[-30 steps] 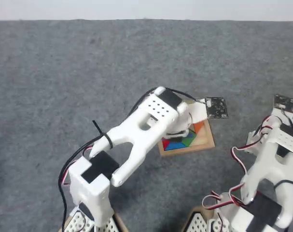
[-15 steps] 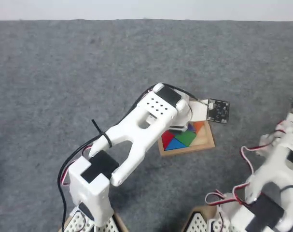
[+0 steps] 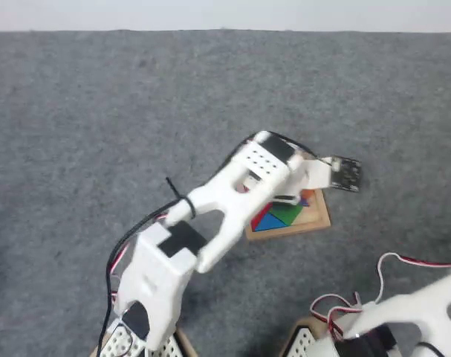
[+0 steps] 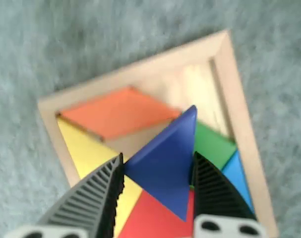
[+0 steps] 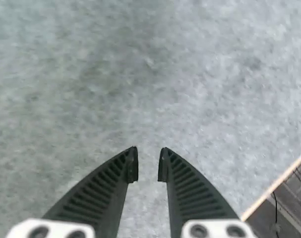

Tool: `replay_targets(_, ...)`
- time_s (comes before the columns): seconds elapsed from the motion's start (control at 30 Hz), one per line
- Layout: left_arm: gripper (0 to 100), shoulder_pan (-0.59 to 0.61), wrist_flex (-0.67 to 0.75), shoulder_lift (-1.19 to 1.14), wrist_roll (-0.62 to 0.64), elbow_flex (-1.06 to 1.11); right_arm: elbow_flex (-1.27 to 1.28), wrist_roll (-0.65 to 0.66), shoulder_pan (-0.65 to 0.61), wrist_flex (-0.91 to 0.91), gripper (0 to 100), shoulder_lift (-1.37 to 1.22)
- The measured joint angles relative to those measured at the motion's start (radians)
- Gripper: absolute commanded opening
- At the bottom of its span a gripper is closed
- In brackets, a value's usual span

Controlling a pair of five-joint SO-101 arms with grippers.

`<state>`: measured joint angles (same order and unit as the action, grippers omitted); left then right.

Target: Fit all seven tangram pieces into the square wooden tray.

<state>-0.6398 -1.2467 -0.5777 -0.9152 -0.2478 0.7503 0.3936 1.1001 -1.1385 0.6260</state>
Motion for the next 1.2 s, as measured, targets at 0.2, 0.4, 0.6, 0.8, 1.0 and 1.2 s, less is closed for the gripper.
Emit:
replay_targets(0.2, 23, -0.032, -0.071, -0.091, 0.0, -0.146, 0.0, 0.005, 0.049, 0.035, 9.0, -0.126)
replay_targets(0.4, 31, -0.038, -0.158, -0.109, 0.0, -0.201, -0.035, 0.011, 0.051, 0.037, 9.0, -0.176)
replay_targets(0.6, 31, -0.028, -0.175, -0.109, -0.008, -0.204, -0.035, 0.011, 0.046, 0.037, 9.0, -0.176)
replay_targets(0.8, 31, 0.049, -0.193, -0.109, 0.083, -0.204, -0.035, 0.011, -0.008, 0.037, 9.0, -0.187)
replay_targets(1.0, 31, 0.103, -0.135, -0.126, 0.183, -0.204, -0.035, 0.011, -0.091, 0.037, 9.0, -0.189)
replay_targets(1.2, 31, 0.123, -0.078, -0.153, 0.203, -0.204, -0.035, 0.011, -0.095, 0.037, 9.0, -0.189)
